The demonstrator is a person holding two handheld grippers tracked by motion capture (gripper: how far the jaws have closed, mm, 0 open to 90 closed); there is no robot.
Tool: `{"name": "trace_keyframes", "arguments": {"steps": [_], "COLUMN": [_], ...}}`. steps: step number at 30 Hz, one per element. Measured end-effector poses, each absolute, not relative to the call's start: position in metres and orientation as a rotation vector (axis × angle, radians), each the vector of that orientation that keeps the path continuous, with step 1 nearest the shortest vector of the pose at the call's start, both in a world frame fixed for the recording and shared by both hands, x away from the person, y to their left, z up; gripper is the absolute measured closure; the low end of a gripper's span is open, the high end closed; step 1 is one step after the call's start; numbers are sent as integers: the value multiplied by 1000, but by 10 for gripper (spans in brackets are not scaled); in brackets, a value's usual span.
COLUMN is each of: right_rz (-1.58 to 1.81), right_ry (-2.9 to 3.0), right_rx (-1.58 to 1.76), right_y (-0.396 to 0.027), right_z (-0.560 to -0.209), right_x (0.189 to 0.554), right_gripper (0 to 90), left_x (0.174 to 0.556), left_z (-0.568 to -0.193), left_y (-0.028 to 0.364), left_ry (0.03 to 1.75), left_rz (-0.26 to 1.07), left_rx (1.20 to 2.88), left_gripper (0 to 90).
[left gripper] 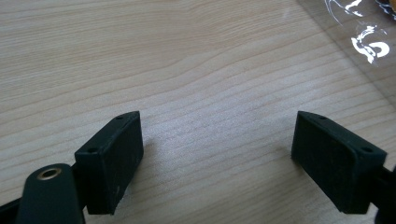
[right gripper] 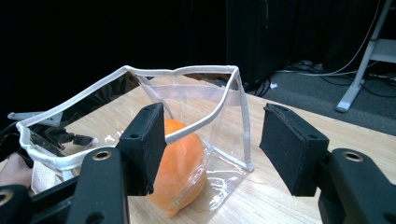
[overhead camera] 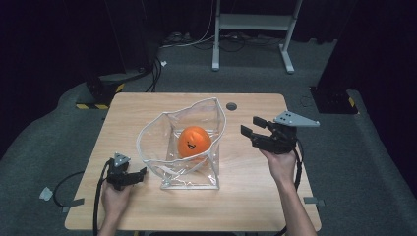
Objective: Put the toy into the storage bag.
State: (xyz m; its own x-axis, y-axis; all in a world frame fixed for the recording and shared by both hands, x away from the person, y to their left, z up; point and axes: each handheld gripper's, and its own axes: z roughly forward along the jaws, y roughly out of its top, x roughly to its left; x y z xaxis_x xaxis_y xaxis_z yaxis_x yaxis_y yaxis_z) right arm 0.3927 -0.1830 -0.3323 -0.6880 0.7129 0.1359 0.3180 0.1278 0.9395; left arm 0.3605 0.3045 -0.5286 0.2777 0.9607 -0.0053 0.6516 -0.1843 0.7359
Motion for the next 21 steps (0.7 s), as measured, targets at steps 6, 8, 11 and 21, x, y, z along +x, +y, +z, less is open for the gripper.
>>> {"name": "trace_keyframes", "arguments": {"steps": [6,8,11,21], "right_rz": [1581,1589,1598,1610], "right_ry": [2056,2043,2029,1998], "right_rx": [1007,1016,1032,1070], "right_y": [-187,-190,-194,-208], "right_z": [-336,-339,-343,-355], "right_x": [389,387,385,377], "right_gripper": [396,397,397,397], "left_x": [360,360,360,360], "left_z": [-529,-529,-529,-529], "left_y": [305,305,304,304], "left_ry": [1446,1447,1447,1447], "left_rz": [628,628,627,628], "left_rx": [1920,1920,1919,1920], "left_gripper": [168,168,168,168]}}
